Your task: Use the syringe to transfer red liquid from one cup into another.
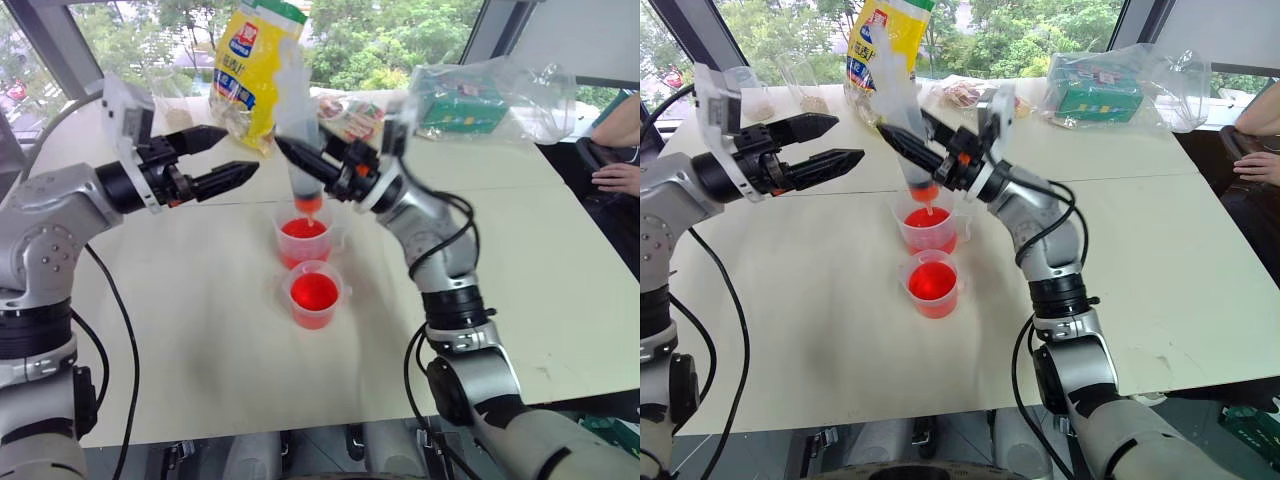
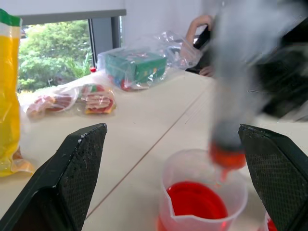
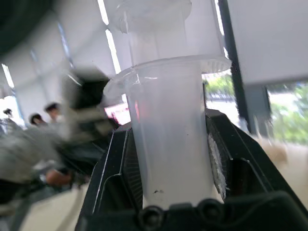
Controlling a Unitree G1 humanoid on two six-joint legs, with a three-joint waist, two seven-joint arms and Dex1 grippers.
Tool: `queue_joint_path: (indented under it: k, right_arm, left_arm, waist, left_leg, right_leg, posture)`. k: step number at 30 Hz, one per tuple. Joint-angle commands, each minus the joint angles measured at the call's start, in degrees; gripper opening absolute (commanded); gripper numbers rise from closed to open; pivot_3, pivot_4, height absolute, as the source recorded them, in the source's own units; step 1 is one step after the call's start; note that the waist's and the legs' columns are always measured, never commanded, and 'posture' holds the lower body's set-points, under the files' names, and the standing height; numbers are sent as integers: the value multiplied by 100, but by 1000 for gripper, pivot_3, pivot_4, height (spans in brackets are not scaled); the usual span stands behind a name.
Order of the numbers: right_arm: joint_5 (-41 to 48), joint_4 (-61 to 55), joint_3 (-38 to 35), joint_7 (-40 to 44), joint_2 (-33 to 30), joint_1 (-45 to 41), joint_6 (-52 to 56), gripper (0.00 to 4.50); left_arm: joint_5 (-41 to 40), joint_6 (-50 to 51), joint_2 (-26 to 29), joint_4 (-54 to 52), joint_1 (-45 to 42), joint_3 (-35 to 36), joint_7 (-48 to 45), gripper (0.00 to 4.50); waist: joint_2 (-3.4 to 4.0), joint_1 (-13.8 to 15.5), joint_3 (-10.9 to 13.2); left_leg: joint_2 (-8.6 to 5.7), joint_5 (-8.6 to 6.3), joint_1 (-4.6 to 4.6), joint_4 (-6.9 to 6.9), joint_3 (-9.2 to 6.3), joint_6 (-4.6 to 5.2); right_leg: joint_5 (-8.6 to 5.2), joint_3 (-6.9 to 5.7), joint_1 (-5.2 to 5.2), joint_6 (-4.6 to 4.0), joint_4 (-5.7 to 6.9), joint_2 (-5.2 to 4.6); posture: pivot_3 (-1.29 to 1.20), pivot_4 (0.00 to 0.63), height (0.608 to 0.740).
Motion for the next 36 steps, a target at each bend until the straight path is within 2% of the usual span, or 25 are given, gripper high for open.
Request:
queue_joint_path:
  k: [1,5,13,21,28,36]
  right_arm:
    - [1011,-1134,-124,-144,-248,186,956,1443]
    - [1216,-1609,63,-198,-444,749,1289,1443]
    - [336,-1292,608,57,-476,1743,514,1443]
    - [213,-1223,627,82,-468,1798,349,1443]
    - [164,-1289,737,98,-484,1856,367,1443]
    - [183,-1356,733,77,-517,1830,417,1443]
  left_arm:
    - [-14,-98,48,28,-178,85,-96,4459]
    - [-30,-60,82,121,-283,44,-216,4459]
    - [-771,530,271,-233,-370,222,-548,4459]
    - [-969,681,390,-292,-396,216,-599,4459]
    - [-820,526,-62,-25,-765,-4,-294,4459]
    - [-618,342,-378,-33,-779,-277,-339,4459]
  waist:
    - [-1,5,0]
    - [-3,6,-2]
    - [-4,-4,-1]
    - [-4,8,0]
    - [-4,22,-1]
    - [-4,18,0]
  left_leg:
    - [0,0,0,-1,0,0]
    - [0,-1,1,-1,0,1]
    - [-1,-2,0,-1,4,4]
    - [0,-1,1,0,2,3]
    - [-1,-1,1,1,3,3]
    - [0,-1,1,1,2,3]
  right_leg:
    - [0,0,0,0,-1,-1]
    - [-6,-1,2,-10,-3,-1]
    - [-10,0,1,-16,-6,3]
    - [-10,0,2,-16,-7,6]
    - [-10,0,5,-15,-9,6]
    - [-10,-1,5,-14,-8,9]
  posture:
    - [0,150,740]
    - [0,150,740]
    - [0,150,740]
    - [0,150,740]
    - [0,150,740]
    - [0,150,740]
